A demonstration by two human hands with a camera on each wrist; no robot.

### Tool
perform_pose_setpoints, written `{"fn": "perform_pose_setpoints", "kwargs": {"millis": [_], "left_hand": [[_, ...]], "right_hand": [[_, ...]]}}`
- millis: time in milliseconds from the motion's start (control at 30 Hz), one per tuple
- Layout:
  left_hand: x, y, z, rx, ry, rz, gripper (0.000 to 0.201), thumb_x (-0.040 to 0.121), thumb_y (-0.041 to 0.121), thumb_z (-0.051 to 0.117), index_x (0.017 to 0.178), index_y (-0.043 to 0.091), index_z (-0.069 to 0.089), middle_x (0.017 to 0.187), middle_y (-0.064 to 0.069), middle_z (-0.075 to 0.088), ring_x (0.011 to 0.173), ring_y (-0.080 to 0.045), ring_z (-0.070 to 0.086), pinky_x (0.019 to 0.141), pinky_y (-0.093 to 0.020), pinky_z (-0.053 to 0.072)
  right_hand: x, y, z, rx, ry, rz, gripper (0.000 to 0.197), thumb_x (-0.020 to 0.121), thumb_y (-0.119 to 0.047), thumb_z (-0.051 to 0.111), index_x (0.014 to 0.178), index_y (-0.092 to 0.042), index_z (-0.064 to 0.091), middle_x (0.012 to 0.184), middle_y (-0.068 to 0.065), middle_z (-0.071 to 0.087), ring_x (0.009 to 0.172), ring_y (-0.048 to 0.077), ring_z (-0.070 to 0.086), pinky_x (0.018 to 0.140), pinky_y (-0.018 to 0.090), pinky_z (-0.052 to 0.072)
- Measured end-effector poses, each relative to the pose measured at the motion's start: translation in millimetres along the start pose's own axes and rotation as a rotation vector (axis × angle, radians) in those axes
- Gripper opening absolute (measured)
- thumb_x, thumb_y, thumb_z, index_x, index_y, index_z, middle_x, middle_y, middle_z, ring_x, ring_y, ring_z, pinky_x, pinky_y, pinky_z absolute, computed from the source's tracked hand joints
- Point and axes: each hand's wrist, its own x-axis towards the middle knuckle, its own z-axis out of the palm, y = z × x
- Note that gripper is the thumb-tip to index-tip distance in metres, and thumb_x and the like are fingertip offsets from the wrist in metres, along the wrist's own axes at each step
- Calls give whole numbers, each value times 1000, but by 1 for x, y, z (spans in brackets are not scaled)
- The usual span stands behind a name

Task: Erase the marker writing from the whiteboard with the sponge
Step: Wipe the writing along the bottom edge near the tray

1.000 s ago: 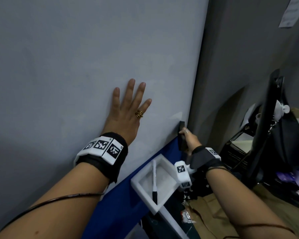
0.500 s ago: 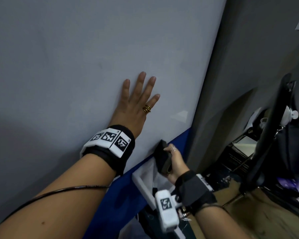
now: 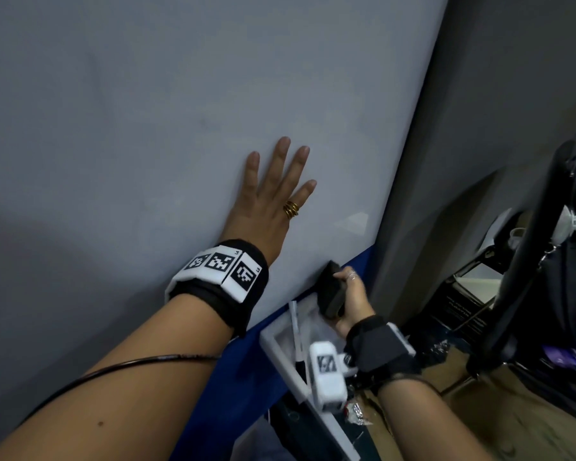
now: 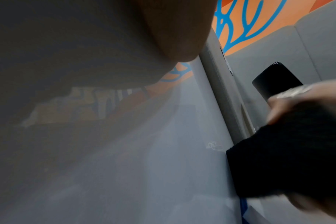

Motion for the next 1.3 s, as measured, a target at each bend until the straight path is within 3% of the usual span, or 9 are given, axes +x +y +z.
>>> {"fn": "perform_pose_setpoints", "kwargs": {"millis": [167, 367, 533, 700, 800, 867, 967, 1100, 1300], "left_hand": [[2, 0, 3, -8, -1, -25, 75, 97, 33, 35, 142, 21, -24, 147, -23, -33, 125, -52, -33, 90, -69, -27], [1, -2, -1, -25, -35, -29, 79, 95, 35, 39, 140, 22, -25, 146, -22, -36, 125, -50, -35, 90, -68, -27], [-2, -4, -10, -12, -102, 0, 74, 99, 35, 36, 146, 24, -19, 147, -22, -35, 126, -52, -33, 89, -69, -28], [-13, -29, -23, -54, -152, 149, 64, 100, 23, 35, 151, 21, -3, 153, -15, -27, 141, -39, -21, 106, -59, -18], [-45, -64, -23, -243, 155, 93, 46, 93, 10, 43, 139, 11, 45, 153, -21, 24, 141, -36, 22, 113, -48, 13], [-70, -83, -18, -271, 309, -7, 46, 97, 4, 25, 129, 8, 58, 142, -22, 44, 131, -36, 33, 108, -46, 22], [-97, -112, -21, -237, 418, -182, 50, 98, 3, 20, 134, 12, 54, 143, -17, 42, 131, -36, 33, 108, -42, 19], [-118, -143, -28, -182, 514, -281, 47, 97, 3, 26, 134, 13, 53, 143, -13, 41, 130, -34, 34, 105, -40, 19], [-121, -155, -19, -151, 549, -220, 50, 94, 1, 35, 140, 18, 46, 142, -11, 47, 132, -30, 36, 107, -37, 21]], "right_hand": [[-41, 40, 19, -25, -161, 65, 27, 82, -29, 53, 100, -10, 61, 87, 10, 59, 73, 21, 54, 55, 26, 42], [-74, 49, 45, -61, -326, -65, 25, 52, -30, 64, 70, -14, 59, 67, 3, 54, 68, 17, 50, 60, 28, 38], [-34, 13, 35, -130, 25, -282, 16, 88, -24, 57, 80, -11, 63, 75, 4, 57, 69, 17, 52, 62, 29, 41], [34, -44, 11, -412, 257, -518, 48, 89, -35, 54, 132, -12, 53, 124, 15, 58, 113, 31, 54, 98, 35, 41], [19, -46, 27, -781, 241, -848, 72, 93, -33, 50, 149, -33, 5, 135, 14, 38, 115, 31, 47, 100, 37, 37], [-8, -21, 60, -806, 130, -1060, 82, 93, -26, 53, 142, -48, -10, 141, 11, 28, 121, 30, 40, 105, 39, 34], [-47, 42, 98, -966, 119, -1484, 97, 76, 1, 61, 140, -51, 11, 142, 9, 27, 123, 33, 31, 98, 43, 28], [-30, 45, 94, -1165, 105, -1990, 88, 65, -5, 64, 131, -52, 29, 136, 0, 36, 117, 30, 37, 81, 39, 25], [-57, -20, 121, -837, 333, -1616, 97, 53, -2, 43, 133, -52, 20, 140, -4, 24, 118, 23, 26, 78, 42, 21]]}}
